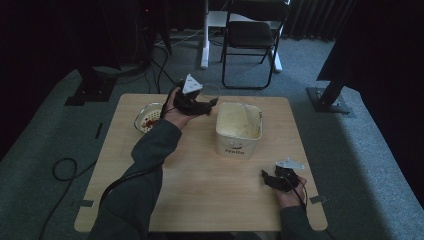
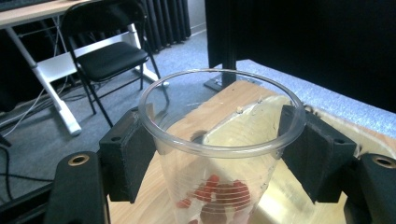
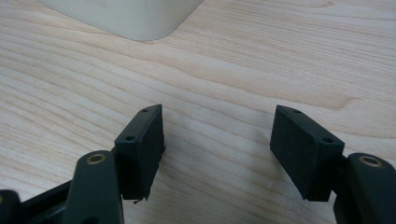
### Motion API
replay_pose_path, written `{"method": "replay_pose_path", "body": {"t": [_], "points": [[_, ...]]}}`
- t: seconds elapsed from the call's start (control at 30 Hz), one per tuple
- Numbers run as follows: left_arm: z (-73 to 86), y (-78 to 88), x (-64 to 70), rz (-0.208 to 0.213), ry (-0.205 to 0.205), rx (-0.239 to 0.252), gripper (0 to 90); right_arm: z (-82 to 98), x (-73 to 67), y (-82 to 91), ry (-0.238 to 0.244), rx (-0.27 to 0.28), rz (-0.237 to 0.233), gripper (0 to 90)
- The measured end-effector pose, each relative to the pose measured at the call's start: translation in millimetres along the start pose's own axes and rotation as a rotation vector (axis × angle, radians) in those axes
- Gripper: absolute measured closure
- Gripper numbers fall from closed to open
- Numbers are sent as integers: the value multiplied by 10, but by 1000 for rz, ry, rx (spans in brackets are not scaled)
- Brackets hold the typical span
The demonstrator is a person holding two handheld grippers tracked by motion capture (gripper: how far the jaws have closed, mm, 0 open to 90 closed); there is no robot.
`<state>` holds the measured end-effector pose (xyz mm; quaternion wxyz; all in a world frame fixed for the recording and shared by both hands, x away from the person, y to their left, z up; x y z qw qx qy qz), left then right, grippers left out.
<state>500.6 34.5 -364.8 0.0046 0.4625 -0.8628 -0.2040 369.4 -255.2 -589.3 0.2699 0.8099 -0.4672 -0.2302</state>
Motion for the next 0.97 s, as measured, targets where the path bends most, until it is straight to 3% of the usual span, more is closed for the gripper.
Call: {"method": "replay_pose_path", "body": {"t": [0.03, 0.07, 0.17, 0.33, 0.43, 0.5, 0.57, 0.7, 0.83, 0.97], "points": [[-36, -69, 100, 16, -7, 2, 288, 1, -1, 1, 0, 0, 0, 345], [-36, -69, 100, 16, -7, 2, 288, 1, -1, 1, 0, 0, 0, 345], [-95, -216, 281, 46, -2, 2, 287, 3, 0, 2, 5, 1, 1, 341], [-132, -327, 426, 77, 9, 15, 284, 4, -2, 3, 5, 0, 0, 337], [-106, -410, 484, 108, 25, 20, 235, 6, -7, 4, 2, -1, 1, 332], [-69, -461, 489, 109, 36, -3, 156, 8, -11, 4, -2, -2, -1, 330], [-30, -490, 488, 129, 45, -27, 145, 8, -12, 5, -3, -1, -1, 330], [3, -466, 426, 106, 52, -33, 137, 9, -12, 5, -1, -2, 0, 329], [18, -343, 334, 88, 37, -29, 138, 10, -12, 5, -2, -2, 1, 323], [42, -158, 209, 77, 50, -4, 146, 7, -16, -1, 1, -5, -1, 306]]}}
Point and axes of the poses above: each handheld gripper's, and its own axes: y roughly backward along the jaws, z roughly out of its underside, x roughly to its right, the point moved 6 cm from there along -y, roughly forward along the jaws, and after that the axes turned 10 degrees about -z, right-handed, at the moved point
